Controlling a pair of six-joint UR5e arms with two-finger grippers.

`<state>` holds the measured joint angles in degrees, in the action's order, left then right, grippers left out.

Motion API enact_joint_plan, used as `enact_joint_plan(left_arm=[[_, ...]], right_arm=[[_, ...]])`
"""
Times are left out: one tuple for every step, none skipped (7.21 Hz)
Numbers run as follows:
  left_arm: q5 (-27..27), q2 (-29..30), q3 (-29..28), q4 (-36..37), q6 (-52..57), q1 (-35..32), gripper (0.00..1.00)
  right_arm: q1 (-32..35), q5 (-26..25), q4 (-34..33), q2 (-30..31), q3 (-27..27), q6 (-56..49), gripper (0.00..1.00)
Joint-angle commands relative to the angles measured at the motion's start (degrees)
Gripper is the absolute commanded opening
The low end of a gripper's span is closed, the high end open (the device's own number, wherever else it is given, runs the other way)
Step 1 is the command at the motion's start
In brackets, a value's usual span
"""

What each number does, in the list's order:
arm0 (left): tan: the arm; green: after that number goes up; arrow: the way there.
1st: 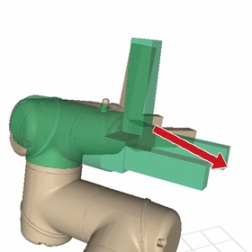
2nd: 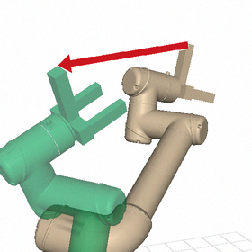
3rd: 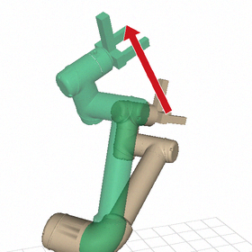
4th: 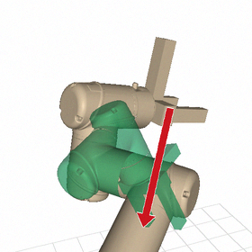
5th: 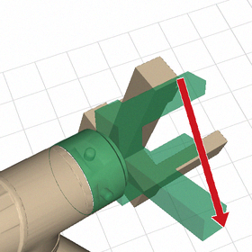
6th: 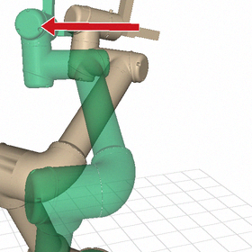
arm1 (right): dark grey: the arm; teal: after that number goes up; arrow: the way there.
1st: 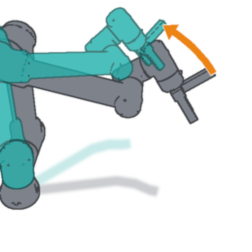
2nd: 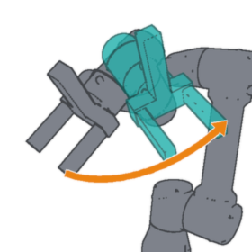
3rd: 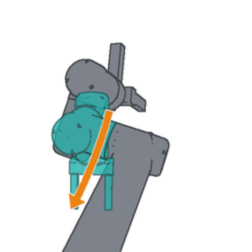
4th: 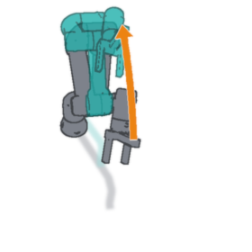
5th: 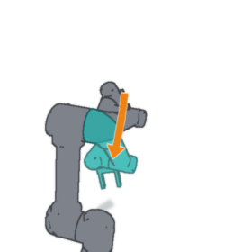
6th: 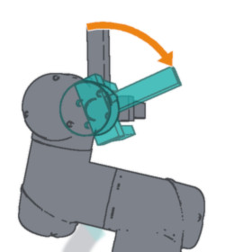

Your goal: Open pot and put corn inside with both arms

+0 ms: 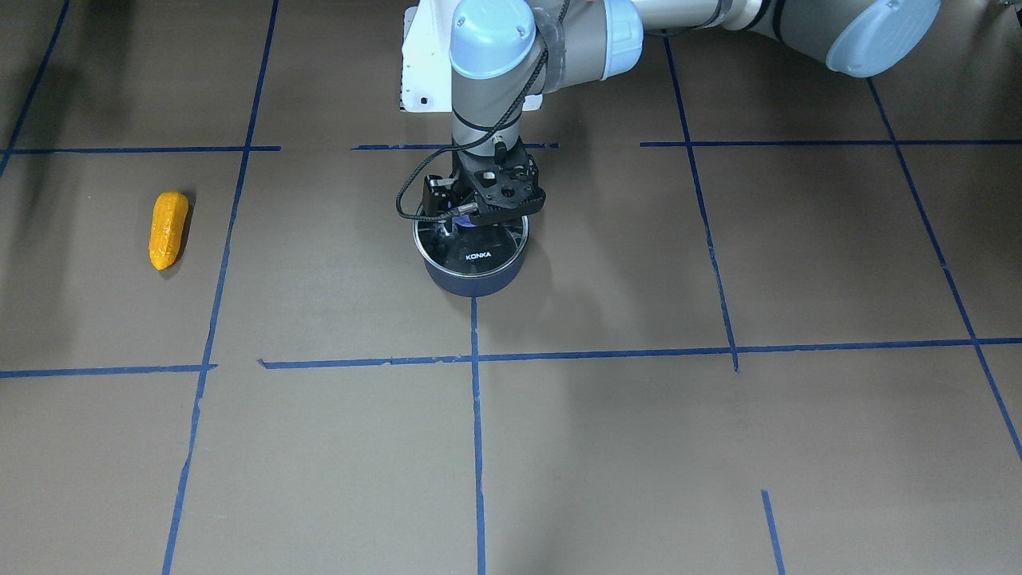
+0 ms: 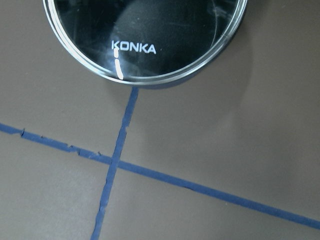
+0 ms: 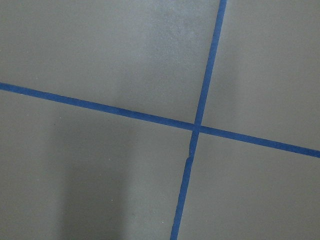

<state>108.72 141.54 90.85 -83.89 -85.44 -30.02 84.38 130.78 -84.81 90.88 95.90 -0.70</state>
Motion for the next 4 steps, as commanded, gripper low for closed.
enact_joint_plan(left_arm=[[-0.1,0.0,-0.1,0.0,0.0,0.8,1.0],[-0.1,0.1,-0.1,0.0,0.0,0.9,1.0],[-0.1,0.1,-0.1,0.0,0.0,1.5,1.0],[-0.1,0.1,-0.1,0.0,0.0,1.6,0.72]], right_arm=[[-0.1,0.0,0.0,0.0,-0.2,0.0,1.0],[-0.1,0.0,0.0,0.0,-0.4,0.0,1.0],[-0.1,0.0,0.0,0.0,-0.6,0.0,1.0],[-0.1,0.0,0.0,0.0,-0.8,-0.1,1.0]])
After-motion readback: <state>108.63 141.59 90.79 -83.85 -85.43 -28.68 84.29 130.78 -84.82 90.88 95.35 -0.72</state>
